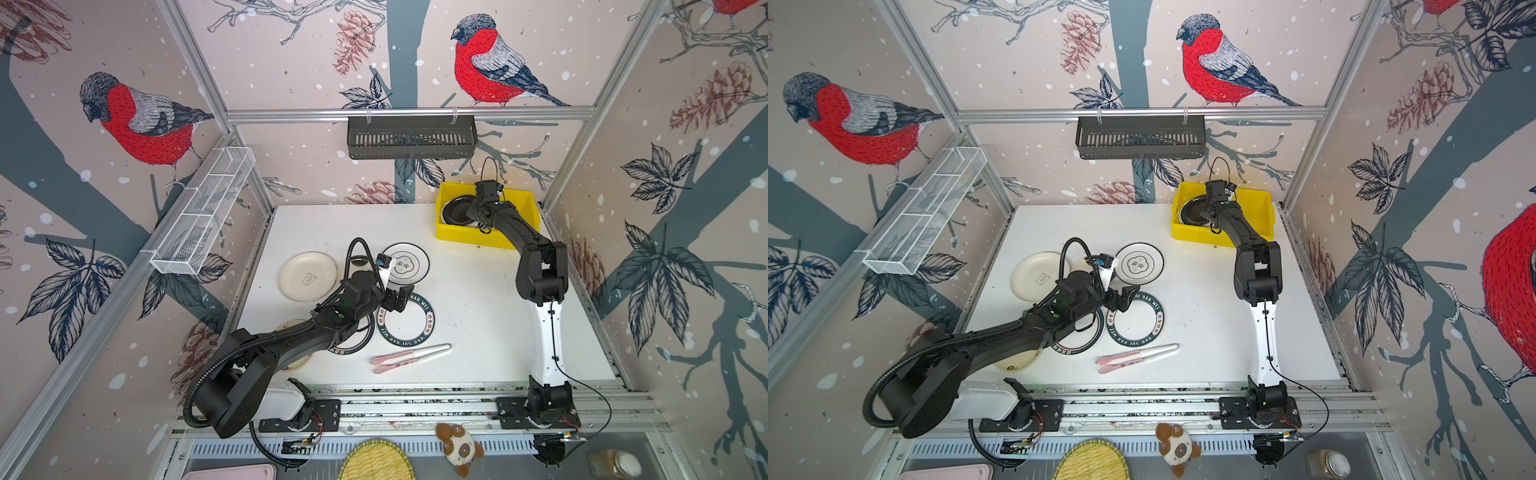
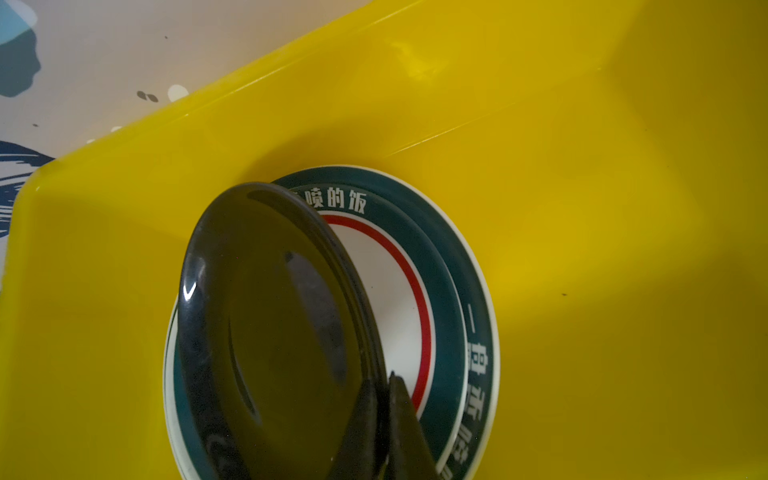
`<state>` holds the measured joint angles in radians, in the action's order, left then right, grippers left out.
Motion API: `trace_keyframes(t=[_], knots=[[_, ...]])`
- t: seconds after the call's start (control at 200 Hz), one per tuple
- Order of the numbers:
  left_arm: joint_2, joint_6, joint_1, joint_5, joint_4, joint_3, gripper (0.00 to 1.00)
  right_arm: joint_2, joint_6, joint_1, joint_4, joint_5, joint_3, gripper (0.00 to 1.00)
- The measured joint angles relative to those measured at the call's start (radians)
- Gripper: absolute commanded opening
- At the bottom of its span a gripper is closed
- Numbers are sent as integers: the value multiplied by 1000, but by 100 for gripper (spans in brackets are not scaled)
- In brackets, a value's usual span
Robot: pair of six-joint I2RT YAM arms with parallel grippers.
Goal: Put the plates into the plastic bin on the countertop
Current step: 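Lower the black plate into the bin and open the right gripper, then move the right gripper to the plate with HAO SHI HAO WEI rim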
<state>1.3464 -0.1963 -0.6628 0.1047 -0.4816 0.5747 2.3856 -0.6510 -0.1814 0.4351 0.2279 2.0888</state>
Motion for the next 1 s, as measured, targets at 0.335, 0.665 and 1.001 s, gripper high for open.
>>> trace_keyframes(t=[0.335,0.665,1.001], knots=[[5,-8,0,0,0,0,98,-40,26,0,19,-13,-21,72],[-22,-11,0,0,-3,-3,98,-357,53,-23,-69,-21,-309,75],[-34,-18,0,-38,-6,4,98,-801,50,-32,-246,-200,-839,82]])
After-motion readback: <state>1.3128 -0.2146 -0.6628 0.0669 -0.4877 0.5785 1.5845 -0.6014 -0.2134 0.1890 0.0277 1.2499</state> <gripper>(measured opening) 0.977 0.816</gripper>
